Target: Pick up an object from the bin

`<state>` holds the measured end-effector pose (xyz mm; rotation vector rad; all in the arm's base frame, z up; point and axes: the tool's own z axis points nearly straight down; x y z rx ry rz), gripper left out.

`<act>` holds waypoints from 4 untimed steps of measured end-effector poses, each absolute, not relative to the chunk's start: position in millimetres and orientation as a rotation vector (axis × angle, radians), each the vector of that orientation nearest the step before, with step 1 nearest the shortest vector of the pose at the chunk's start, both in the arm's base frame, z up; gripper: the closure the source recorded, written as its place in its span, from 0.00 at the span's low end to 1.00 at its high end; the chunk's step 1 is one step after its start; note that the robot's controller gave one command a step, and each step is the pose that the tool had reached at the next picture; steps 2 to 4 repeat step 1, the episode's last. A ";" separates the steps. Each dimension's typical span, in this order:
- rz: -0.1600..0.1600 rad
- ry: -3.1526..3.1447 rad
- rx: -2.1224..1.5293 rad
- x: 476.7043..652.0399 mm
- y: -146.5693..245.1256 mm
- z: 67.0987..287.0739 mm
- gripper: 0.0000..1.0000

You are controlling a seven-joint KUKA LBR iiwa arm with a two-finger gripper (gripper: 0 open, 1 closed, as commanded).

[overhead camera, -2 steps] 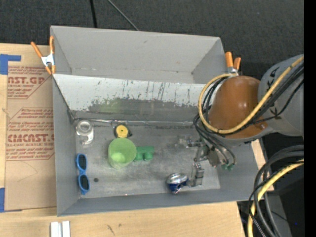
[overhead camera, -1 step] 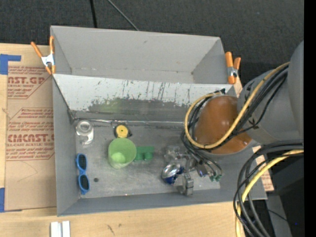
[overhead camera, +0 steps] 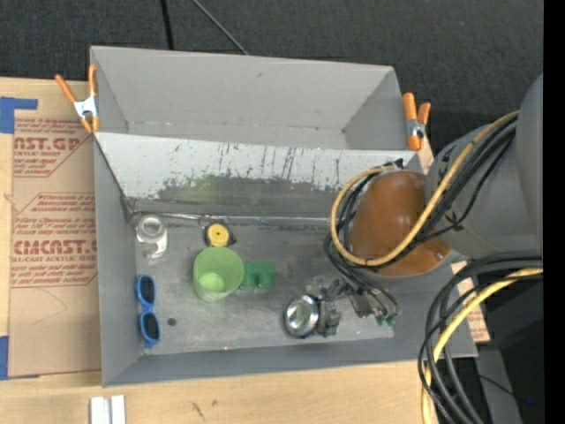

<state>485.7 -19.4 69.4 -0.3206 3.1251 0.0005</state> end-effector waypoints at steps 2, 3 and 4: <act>-0.003 3.112 -0.341 521.2 -30.0 237.4 1.00; -0.003 3.112 -0.341 521.2 -30.0 237.4 1.00; -0.003 3.112 -0.341 521.2 -30.0 237.4 1.00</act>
Offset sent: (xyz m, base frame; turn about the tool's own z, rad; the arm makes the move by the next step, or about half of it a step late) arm 0.0329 -0.0110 0.1633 -0.0140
